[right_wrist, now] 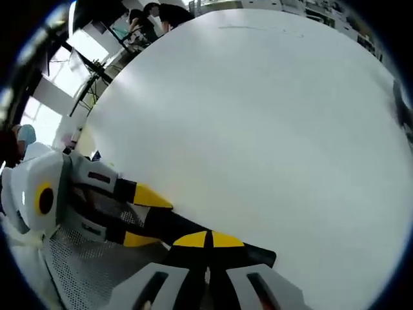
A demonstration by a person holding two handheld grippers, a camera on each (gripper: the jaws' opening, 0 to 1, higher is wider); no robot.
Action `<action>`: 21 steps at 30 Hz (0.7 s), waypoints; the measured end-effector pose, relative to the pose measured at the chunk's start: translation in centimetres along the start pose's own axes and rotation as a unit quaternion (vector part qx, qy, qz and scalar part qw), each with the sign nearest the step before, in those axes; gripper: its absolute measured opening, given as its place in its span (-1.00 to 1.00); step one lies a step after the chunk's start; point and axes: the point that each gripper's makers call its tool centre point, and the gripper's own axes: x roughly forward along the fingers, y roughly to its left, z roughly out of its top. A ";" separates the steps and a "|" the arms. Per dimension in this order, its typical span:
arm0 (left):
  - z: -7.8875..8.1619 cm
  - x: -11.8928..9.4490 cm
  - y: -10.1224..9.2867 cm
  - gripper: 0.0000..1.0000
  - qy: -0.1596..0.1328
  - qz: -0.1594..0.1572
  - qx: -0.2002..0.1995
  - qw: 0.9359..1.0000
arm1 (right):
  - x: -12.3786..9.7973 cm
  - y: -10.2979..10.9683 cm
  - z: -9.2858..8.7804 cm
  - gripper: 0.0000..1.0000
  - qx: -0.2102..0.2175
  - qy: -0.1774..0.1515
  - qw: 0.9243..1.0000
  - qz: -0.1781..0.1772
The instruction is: Press the specified remote control buttons in sequence, fully releasing each button before pressing the next.
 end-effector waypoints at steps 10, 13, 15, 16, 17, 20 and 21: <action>0.0 0.0 0.0 -0.51 -0.002 0.001 -0.001 1.000 | -0.5 1.1 -1.6 -1.00 -0.013 0.009 1.000 0.012; 0.0 0.1 0.0 -0.51 -0.002 0.000 0.001 1.000 | -0.5 1.3 -1.7 -1.00 -0.017 0.006 1.000 0.011; 0.0 0.1 0.0 -0.51 -0.002 0.000 0.001 1.000 | -0.5 1.1 -1.6 -1.00 -0.018 0.008 1.000 0.005; 0.0 0.2 0.0 -0.51 -0.002 0.000 0.002 1.000 | -0.4 1.1 -1.6 -1.00 -0.018 0.010 1.000 0.006; 0.0 0.2 0.0 -0.51 -0.002 0.000 0.002 1.000 | -0.5 1.0 -1.5 -1.00 -0.015 0.010 1.000 0.004; 0.0 0.2 0.0 -0.51 -0.001 0.000 0.003 1.000 | -0.6 0.8 -1.4 -1.00 -0.012 0.007 1.000 -0.002; 0.0 0.2 0.0 -0.51 -0.001 0.000 0.003 1.000 | -0.6 0.8 -1.4 -1.00 -0.012 0.007 1.000 -0.002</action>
